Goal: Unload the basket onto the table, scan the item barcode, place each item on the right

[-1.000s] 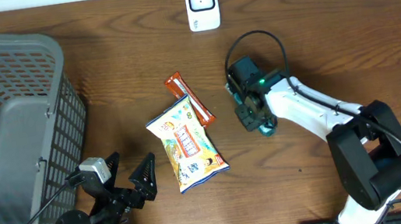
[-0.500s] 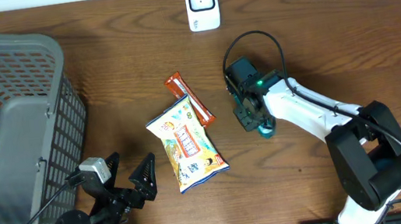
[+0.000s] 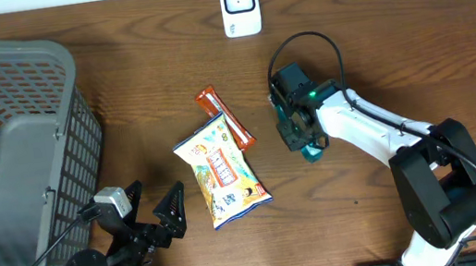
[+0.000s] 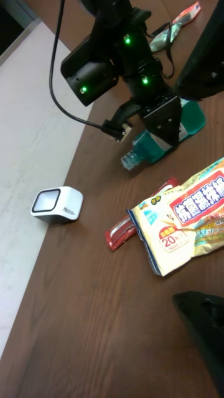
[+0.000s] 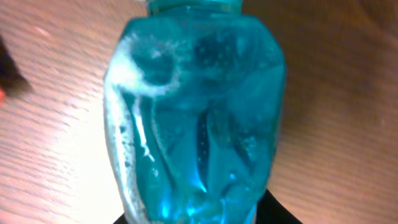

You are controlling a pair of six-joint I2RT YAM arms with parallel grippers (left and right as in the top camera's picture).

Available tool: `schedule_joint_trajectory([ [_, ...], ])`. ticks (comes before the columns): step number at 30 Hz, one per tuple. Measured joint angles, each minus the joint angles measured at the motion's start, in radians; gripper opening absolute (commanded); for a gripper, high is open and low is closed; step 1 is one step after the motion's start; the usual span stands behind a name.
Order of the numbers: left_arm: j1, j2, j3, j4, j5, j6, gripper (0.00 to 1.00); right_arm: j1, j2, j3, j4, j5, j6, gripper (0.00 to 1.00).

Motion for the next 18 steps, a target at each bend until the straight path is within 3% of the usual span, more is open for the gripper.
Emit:
schedule_joint_trajectory([
  [7, 0.000, 0.000, 0.000, 0.000, 0.000, 0.000, 0.98, 0.001, 0.000, 0.000, 0.079, -0.078, 0.001, 0.16],
  [13, 0.000, 0.000, 0.000, 0.000, 0.000, 0.000, 0.98, 0.024, 0.000, 0.000, 0.033, -0.144, 0.015, 0.16],
  [15, 0.000, 0.000, 0.000, 0.000, 0.000, 0.000, 0.98, 0.029, 0.000, 0.000, 0.001, -0.154, 0.008, 0.18],
  [18, 0.000, 0.000, 0.000, 0.000, 0.000, 0.000, 0.98, 0.035, 0.000, 0.000, -0.033, -0.160, -0.013, 0.29],
])
